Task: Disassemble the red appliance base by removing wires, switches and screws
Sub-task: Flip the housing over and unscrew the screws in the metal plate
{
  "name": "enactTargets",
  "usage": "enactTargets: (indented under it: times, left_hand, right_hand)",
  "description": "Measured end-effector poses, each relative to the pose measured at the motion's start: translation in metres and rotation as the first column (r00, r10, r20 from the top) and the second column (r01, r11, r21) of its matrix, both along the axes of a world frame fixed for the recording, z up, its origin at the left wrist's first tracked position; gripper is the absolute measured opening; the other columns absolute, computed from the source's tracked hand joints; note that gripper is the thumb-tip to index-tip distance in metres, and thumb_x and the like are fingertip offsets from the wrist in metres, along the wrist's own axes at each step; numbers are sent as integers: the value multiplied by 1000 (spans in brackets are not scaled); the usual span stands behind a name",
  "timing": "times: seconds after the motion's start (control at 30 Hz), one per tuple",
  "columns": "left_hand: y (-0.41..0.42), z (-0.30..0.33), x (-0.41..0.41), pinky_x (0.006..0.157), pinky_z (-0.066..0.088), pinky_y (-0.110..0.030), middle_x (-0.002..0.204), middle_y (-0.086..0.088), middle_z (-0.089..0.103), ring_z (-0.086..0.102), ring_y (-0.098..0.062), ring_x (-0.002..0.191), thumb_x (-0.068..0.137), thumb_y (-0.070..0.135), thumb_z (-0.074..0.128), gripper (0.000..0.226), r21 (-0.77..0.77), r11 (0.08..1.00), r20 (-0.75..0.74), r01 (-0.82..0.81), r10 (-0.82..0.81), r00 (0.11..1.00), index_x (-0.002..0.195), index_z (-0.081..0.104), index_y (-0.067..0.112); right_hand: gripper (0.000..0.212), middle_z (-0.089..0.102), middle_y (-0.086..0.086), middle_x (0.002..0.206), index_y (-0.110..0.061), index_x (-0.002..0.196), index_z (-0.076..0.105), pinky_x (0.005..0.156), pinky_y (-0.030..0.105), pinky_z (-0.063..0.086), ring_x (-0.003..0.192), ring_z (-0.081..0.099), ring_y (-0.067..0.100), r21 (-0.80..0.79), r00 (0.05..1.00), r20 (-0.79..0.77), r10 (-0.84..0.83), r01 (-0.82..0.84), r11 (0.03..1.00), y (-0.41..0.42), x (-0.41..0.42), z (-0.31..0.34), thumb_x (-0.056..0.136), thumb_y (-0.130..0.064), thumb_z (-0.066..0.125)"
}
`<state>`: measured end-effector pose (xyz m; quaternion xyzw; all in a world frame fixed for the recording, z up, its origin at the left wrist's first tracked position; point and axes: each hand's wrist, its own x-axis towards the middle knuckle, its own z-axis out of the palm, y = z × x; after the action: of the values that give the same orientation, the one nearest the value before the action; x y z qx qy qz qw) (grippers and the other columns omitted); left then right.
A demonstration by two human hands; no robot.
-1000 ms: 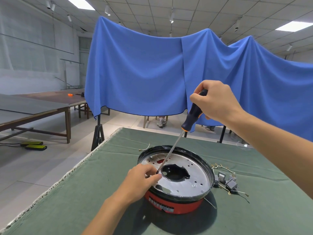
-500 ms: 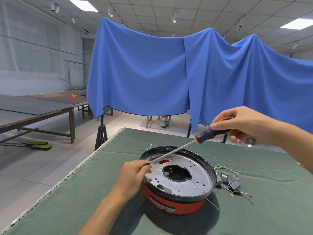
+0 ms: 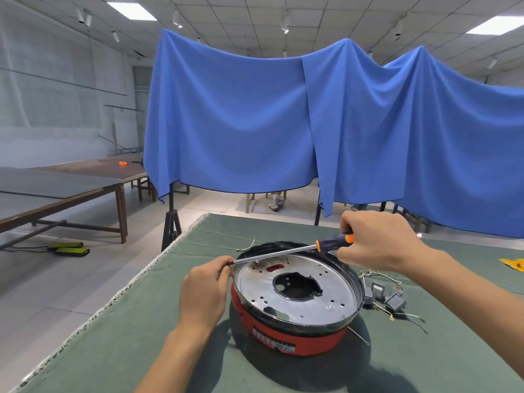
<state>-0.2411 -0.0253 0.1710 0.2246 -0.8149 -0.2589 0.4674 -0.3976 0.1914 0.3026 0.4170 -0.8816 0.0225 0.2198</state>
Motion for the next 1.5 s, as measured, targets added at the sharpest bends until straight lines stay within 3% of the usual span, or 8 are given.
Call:
enactTargets:
  times: [0.3,0.73,0.87,0.93,1.07,1.23,1.33,1.5]
  left_hand:
    - [-13,-4,-1,60,51,-43,66,-5,68,63,-33,64,97,20,51,19,-104,990,87,-95,104,991,101,69,14]
    - [-22,-8,-4,68,54,-42,79,-8,73,68,-29,74,96,28,52,24,-181,982,177,-59,92,980,108,71,19]
    - [-23,-5,-1,72,52,-37,81,2,71,65,-22,78,98,38,42,33,-207,977,389,-53,132,912,90,68,20]
    - [-24,-6,-1,70,51,-36,70,5,69,63,-19,66,98,35,45,36,-113,993,363,-39,78,929,77,67,16]
    - [-22,-7,-1,65,52,-37,53,3,65,57,-15,48,99,27,43,40,199,980,175,-5,-31,984,66,63,15]
    - [-5,1,-1,54,44,-37,42,-4,54,46,-17,36,103,26,32,50,347,924,-35,160,-158,987,58,47,10]
    - [5,8,-1,57,43,-43,42,-1,48,48,-18,43,102,29,33,55,286,926,-83,247,-232,969,53,46,8]
    - [22,17,-1,46,36,-36,46,-8,42,40,-26,43,85,33,33,42,429,787,-253,444,-367,895,48,43,17]
  right_hand:
    - [21,48,-10,67,-27,78,46,49,24,21,67,46,17,-97,981,-185,59,-78,992,-20,-1,-12,69,-39,61]
    - [20,53,-4,72,-18,77,50,58,30,22,70,42,21,-60,934,-354,49,-75,995,-25,-12,-15,68,-30,63]
    - [23,54,4,65,-12,71,52,64,34,29,66,45,28,-103,918,-392,58,-106,989,-17,-27,-21,60,-14,72]
    - [23,52,0,68,-15,74,48,67,35,28,72,44,28,-137,955,-297,-15,-28,990,-10,-34,-21,67,-18,69]
    - [19,52,-5,67,-24,74,43,55,30,27,68,48,22,-315,984,171,-43,96,944,-9,-32,-34,77,-27,62]
    - [30,58,-5,61,-20,69,56,53,28,34,60,54,14,-348,839,544,14,211,913,-31,-2,-54,73,-45,72]
    - [25,54,-5,51,-16,67,60,50,25,38,45,49,13,-515,583,745,323,195,835,-53,26,-64,76,-32,77]
    - [8,55,-2,49,-8,77,66,40,19,35,38,46,13,-685,263,723,639,156,711,-94,67,-77,82,-12,71]
